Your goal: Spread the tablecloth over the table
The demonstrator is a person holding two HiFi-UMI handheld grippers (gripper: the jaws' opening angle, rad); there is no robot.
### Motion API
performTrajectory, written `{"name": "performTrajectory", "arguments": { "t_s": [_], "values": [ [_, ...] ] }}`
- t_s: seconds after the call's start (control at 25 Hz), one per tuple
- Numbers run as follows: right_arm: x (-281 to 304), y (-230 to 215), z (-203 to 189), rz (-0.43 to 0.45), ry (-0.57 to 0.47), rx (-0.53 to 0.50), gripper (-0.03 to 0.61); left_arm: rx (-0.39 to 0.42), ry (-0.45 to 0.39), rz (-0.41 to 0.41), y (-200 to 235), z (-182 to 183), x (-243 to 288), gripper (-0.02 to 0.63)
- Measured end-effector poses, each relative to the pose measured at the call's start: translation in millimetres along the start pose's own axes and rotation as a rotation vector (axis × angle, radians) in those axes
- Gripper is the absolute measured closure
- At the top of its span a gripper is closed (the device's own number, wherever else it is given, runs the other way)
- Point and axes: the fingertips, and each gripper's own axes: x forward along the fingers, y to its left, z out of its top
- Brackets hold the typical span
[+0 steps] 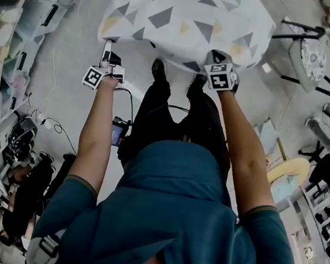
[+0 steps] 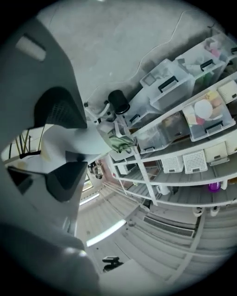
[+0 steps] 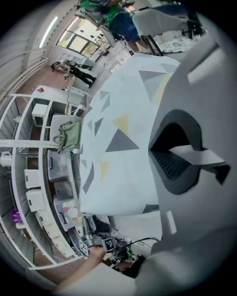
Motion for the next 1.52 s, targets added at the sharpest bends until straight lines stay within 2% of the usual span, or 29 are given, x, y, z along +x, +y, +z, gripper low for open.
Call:
{"name": "performTrajectory", "arguments": {
  "t_s": [0.04, 0.12, 0.2, 0.24, 0.28, 0.32, 0.36, 0.4, 0.44, 0.48, 0.52, 0.6, 0.68, 0.84, 1.0, 1.08, 1.2, 1.28, 1.4, 1.52],
  "values": [
    [4.1, 2.8, -4.4, -0.003, 0.031, -0.009, 0.569, -0.022, 0.014, -0.082, -13.6, 3.3, 7.0, 0.405],
    [9.2, 4.8, -9.6, -0.026, 0.078, -0.028, 0.569, -0.075, 0.032, -0.193, -34.5, 11.7, 8.5, 0.465],
    [11.1, 6.2, -12.1, -0.049, 0.111, -0.056, 0.569, -0.168, 0.013, -0.334, -60.6, 28.1, -4.8, 0.529],
    [11.5, 7.9, -13.2, -0.055, 0.128, -0.086, 0.571, -0.208, 0.014, -0.401, -73.3, 35.3, -13.4, 0.537],
    [11.8, 10.2, -14.2, -0.055, 0.145, -0.122, 0.571, -0.218, 0.039, -0.431, -78.6, 38.2, -21.2, 0.598],
    [12.1, 12.4, -15.3, -0.052, 0.159, -0.155, 0.571, -0.191, 0.091, -0.403, -72.0, 35.4, -27.5, 0.617],
    [12.2, 14.3, -16.6, -0.049, 0.171, -0.177, 0.571, -0.14, 0.163, -0.317, -53.0, 28.2, -33.6, 0.617],
    [11.3, 15.9, -17.7, -0.046, 0.18, -0.188, 0.571, -0.076, 0.239, -0.186, -24.8, 19.7, -41.8, 0.593],
    [9.1, 18.2, -18.3, -0.042, 0.189, -0.19, 0.571, -0.012, 0.306, -0.031, 6.8, 13.3, -53.2, 0.52],
    [7.3, 21.4, -19.0, -0.036, 0.195, -0.187, 0.571, 0.039, 0.35, 0.107, 33.5, 10.3, -64.7, 0.489],
    [6.7, 24.5, -19.9, -0.032, 0.193, -0.186, 0.571, 0.071, 0.371, 0.185, 48.7, 9.5, -71.5, 0.491],
    [6.9, 28.9, -23.6, -0.035, 0.176, -0.194, 0.571, 0.114, 0.385, 0.235, 55.3, 9.3, -73.6, 0.486],
    [2.9, 32.8, -27.6, -0.032, 0.175, -0.193, 0.571, 0.162, 0.395, 0.227, 45.2, 7.7, -64.7, 0.485],
    [-2.4, 36.4, -37.1, -0.015, 0.185, -0.184, 0.571, 0.261, 0.42, 0.09, -7.5, 2.6, -23.5, 0.492],
    [-7.4, 42.5, -58.5, 0.054, 0.29, -0.123, 0.571, 0.392, 0.471, -0.101, -81.9, -8.2, 14.1, 0.529],
    [-17.4, 36.1, -53.8, 0.044, 0.28, -0.092, 0.569, 0.452, 0.495, -0.206, -123.5, -14.2, 27.4, 0.551],
    [-47.4, 12.0, -13.7, -0.038, 0.119, -0.07, 0.569, 0.571, 0.541, -0.358, -180.1, -21.1, 45.0, 0.586],
    [-70.3, 9.3, 16.0, -0.039, 0.013, -0.044, 0.569, 0.642, 0.555, -0.439, -215.1, -19.3, 50.6, 0.606],
    [-115.3, 13.2, 69.1, -0.021, -0.147, -0.015, 0.569, 0.726, 0.532, -0.538, -269.6, -7.2, 52.7, 0.617],
    [-172.6, 17.9, 129.8, -0.021, -0.314, -0.028, 0.569, 0.822, 0.491, -0.616, -322.1, 4.2, 52.5, 0.617]
  ]
}}
